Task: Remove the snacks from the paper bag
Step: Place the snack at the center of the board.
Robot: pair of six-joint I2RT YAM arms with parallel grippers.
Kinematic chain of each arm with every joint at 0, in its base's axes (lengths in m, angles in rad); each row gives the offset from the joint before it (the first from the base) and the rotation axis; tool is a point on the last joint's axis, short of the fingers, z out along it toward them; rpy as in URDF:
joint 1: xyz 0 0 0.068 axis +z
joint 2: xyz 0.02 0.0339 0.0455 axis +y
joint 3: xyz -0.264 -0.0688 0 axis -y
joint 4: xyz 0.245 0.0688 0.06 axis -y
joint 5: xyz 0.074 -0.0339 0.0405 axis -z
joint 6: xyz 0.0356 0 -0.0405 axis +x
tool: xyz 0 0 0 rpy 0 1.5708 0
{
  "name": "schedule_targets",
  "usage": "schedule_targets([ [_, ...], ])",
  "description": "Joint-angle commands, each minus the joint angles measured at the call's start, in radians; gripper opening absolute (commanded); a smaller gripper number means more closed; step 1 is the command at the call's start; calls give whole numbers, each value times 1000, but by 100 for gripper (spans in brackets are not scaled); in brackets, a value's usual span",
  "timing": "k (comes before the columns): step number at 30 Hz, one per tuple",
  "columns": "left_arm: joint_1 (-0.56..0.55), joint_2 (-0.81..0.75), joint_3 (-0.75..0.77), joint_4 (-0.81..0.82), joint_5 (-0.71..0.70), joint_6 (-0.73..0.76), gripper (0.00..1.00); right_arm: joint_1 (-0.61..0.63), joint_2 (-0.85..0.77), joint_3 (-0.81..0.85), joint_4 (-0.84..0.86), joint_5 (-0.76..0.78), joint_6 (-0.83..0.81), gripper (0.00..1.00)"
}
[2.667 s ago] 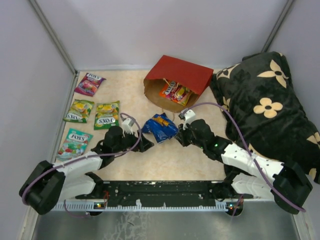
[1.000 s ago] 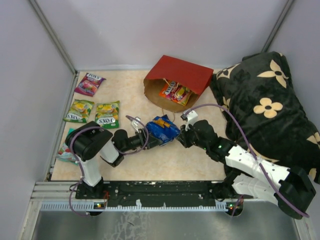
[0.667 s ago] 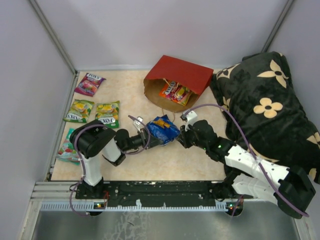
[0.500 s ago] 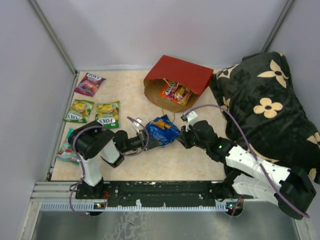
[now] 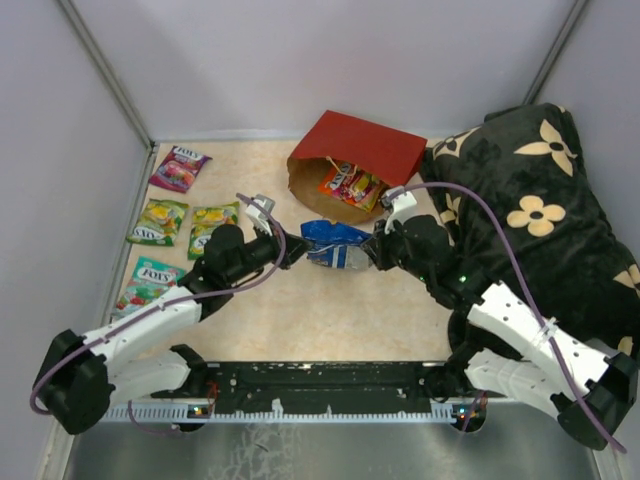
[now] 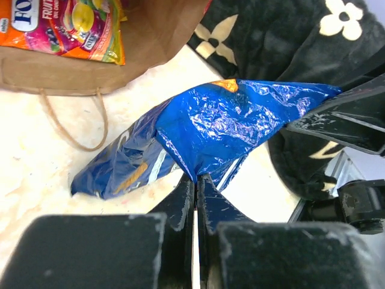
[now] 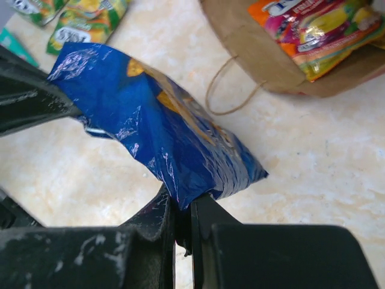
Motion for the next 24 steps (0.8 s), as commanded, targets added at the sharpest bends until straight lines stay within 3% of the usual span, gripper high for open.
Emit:
schedule_targets([
  [1, 23, -74, 70, -443, -190, 125, 0, -24, -39, 101, -107, 7, -35, 0],
  [7, 23, -139, 165, -525, -97, 60, 0, -19, -64, 173, -131, -220, 0, 0],
  [10, 24, -130, 232, -546, -122, 66, 0, -20, -13, 211, -128, -235, -3, 0],
  [16, 49, 112, 582, -716, -243, 164, 0, -42, 227, 412, -79, -233, -50, 0],
  [19, 49, 163, 719, -797, -233, 179, 0, -42, 283, 496, -71, -251, -52, 0],
  [21, 49, 126, 697, -807, -208, 172, 0, -41, 261, 476, -64, -281, -39, 0],
  [24, 48, -19, 484, -798, -153, 122, 0, 7, 173, 299, -52, -252, 10, 0],
])
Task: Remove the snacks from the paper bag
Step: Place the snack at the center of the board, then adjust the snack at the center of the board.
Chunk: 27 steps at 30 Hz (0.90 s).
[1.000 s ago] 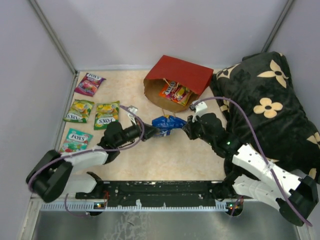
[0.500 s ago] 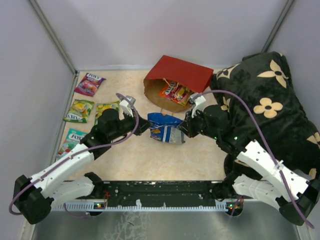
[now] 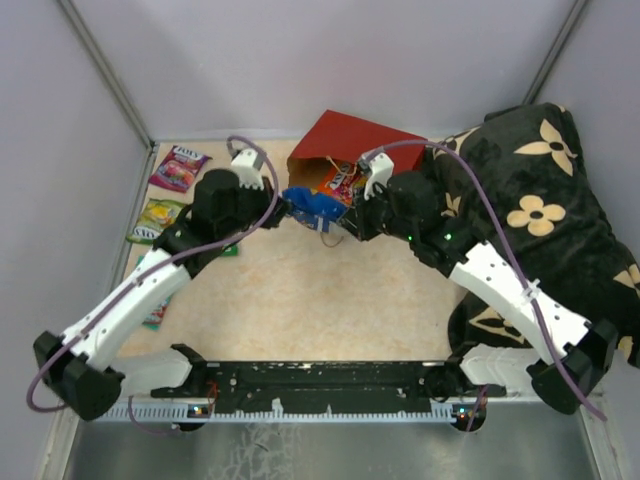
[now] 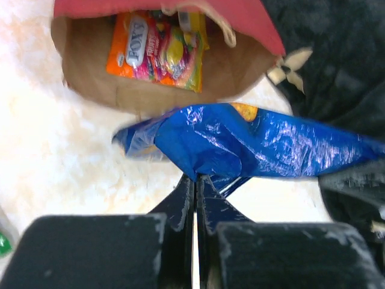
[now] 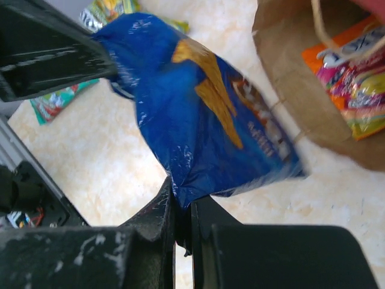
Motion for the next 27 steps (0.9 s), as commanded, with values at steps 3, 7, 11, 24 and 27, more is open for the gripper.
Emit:
schedule_targets([
  [3, -13, -366, -516, 6, 127, -135, 0, 261, -209, -385, 120, 166, 84, 3],
  [7, -17, -495, -705, -34, 156, -202, 97, 390, -246, -614, 204, 182, 162, 96],
  [11, -21, -494, -628, -35, 83, -174, 100, 384, -343, -594, 240, 294, 126, 99],
  [24, -21, 156, -362, 360, 160, -35, 5, -122, -33, -482, 559, -56, 172, 25],
  [27, -23, 299, -355, 500, 219, -33, 0, -127, 88, -482, 675, -82, 168, 10],
])
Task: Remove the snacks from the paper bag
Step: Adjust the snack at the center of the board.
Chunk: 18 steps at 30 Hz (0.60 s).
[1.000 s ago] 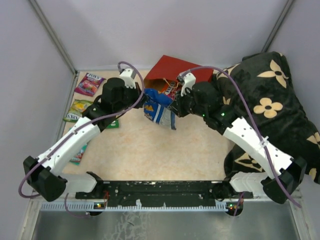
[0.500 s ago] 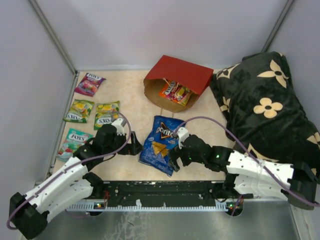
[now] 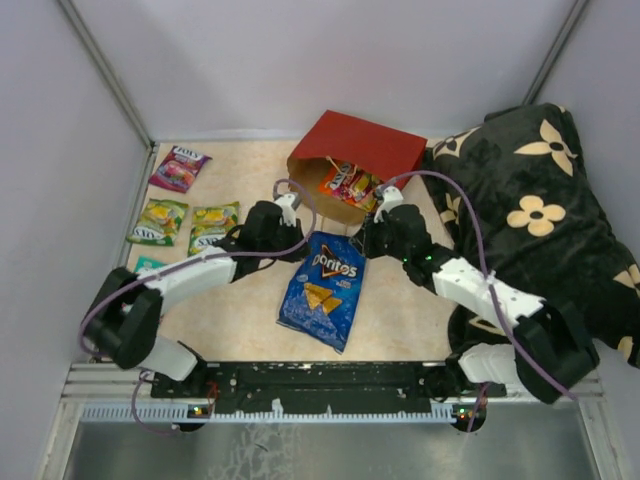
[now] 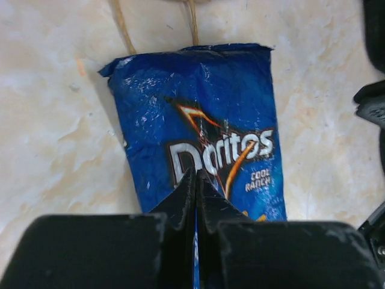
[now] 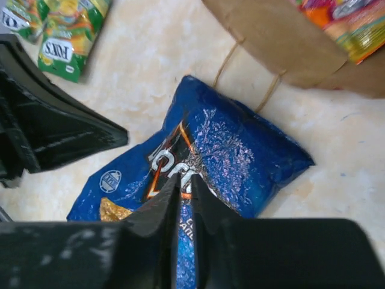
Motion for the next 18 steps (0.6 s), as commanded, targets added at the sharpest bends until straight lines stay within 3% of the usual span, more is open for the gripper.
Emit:
schedule_targets([
  [1, -4, 157, 19, 227, 91, 24, 0, -10, 142, 27, 217, -105, 7, 4],
  [2, -4, 199, 14, 247, 83, 24, 0, -11, 180, 18, 246, -112, 15, 0],
  [9, -4, 308, -120, 378, 1, 8, 0, -23, 329, -81, 343, -77, 89, 0],
  [15, -4, 311, -121, 312, -108, 19, 0, -38, 384, -102, 327, -49, 120, 0],
  [18, -4, 236, -122, 261, -143, 34, 0, -38, 349, -86, 285, -48, 109, 0],
])
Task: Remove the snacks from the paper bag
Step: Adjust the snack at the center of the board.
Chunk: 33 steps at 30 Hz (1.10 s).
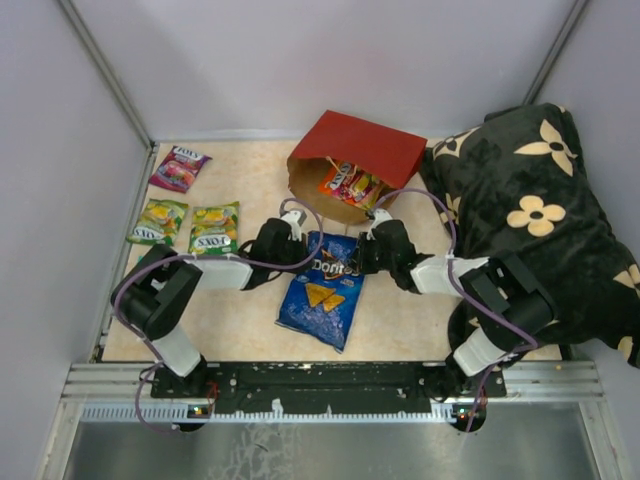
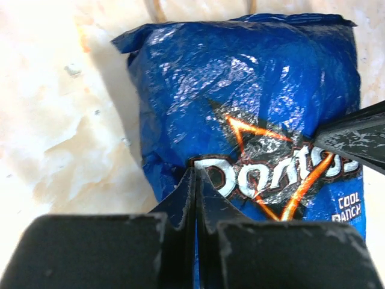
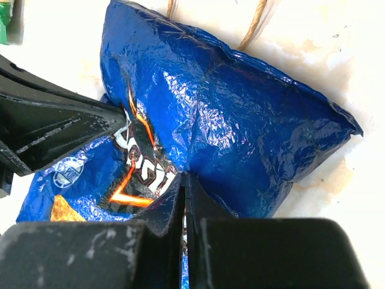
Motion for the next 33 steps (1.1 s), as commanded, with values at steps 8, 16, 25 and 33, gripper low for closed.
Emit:
schedule_targets([
  [8, 1, -387, -77, -158, 25, 31, 36, 89, -209, 51, -70, 53, -56, 6],
  [16, -5, -509, -293, -80, 186, -97, 28, 172, -193, -96, 91, -3, 30, 0],
  [25, -11, -508, -535, 18, 198, -247, 27, 321, -98, -240, 214, 21, 110, 0],
  [33, -52, -644, -634, -114, 122, -378, 22, 387, -60, -305, 208, 66, 175, 0],
])
